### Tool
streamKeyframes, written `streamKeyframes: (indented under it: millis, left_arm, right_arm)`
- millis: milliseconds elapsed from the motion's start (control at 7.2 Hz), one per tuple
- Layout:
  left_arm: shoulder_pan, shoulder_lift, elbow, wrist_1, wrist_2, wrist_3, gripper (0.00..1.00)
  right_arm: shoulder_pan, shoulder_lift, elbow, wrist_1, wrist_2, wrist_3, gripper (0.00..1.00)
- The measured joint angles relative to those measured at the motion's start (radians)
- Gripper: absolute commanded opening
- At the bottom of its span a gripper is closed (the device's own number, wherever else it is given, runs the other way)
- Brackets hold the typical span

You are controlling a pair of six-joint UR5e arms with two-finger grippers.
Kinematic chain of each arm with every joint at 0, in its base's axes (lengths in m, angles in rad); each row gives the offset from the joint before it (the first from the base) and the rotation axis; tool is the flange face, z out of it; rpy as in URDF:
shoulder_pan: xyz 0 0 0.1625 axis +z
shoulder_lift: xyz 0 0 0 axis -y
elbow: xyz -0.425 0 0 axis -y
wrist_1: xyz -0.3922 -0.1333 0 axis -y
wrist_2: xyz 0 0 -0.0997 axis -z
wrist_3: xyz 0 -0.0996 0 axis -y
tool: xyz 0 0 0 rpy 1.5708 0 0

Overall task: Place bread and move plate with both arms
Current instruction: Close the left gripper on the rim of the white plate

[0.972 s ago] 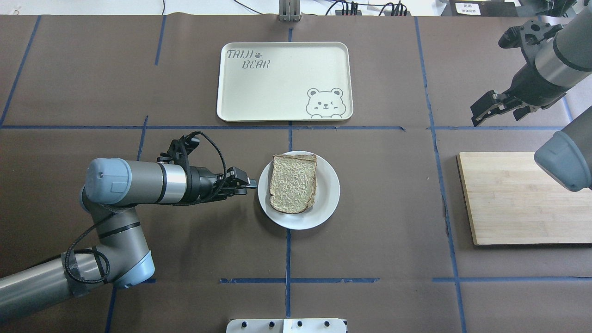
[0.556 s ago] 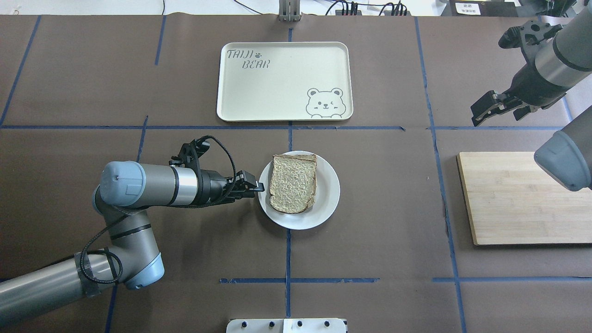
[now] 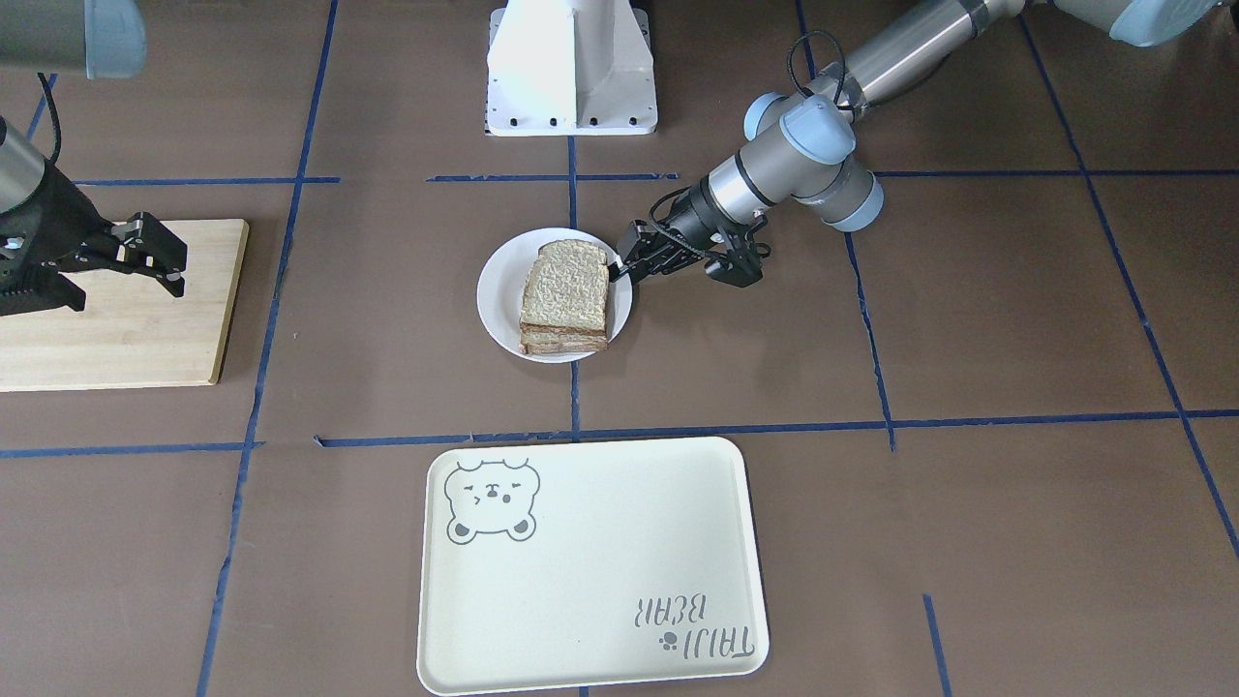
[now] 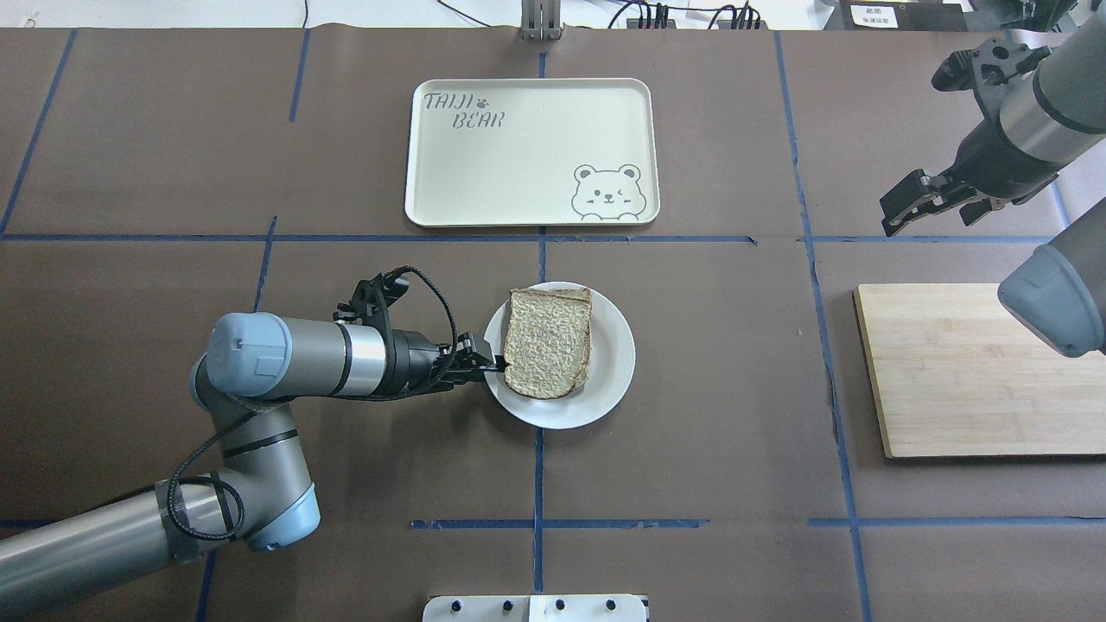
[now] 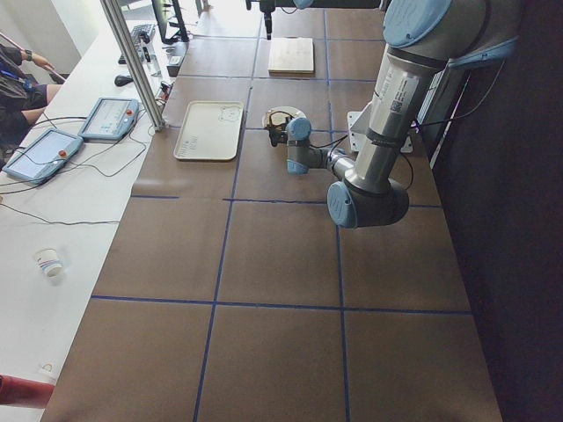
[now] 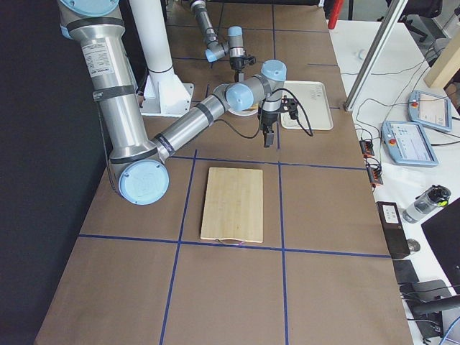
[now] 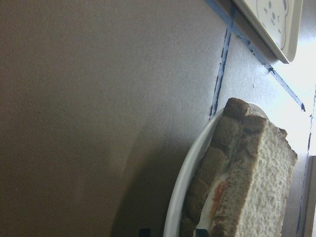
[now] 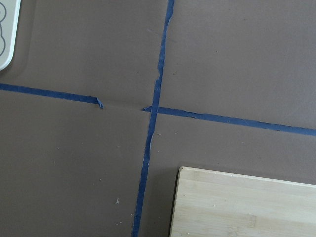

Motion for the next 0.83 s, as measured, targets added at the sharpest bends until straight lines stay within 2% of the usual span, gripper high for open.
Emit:
streamKeyframes:
  millis: [278, 556, 833]
  left_arm:
    - [0.021, -0.011, 0.011, 0.0, 0.026, 0.0, 0.26]
    - [0.026, -0.013, 0.013, -0.001, 0.031, 0.0, 0.07]
    - [0.026, -0.013, 0.008, -0.004, 0.03, -0.003, 0.02]
  right_arm:
    - [0.0, 0.0, -0.001, 0.0, 0.0, -0.001, 1.0]
    - [0.0, 0.0, -0.001, 0.0, -0.001, 0.0, 1.0]
    - [0.002, 0.0, -0.001, 0.0, -0.001, -0.002, 1.0]
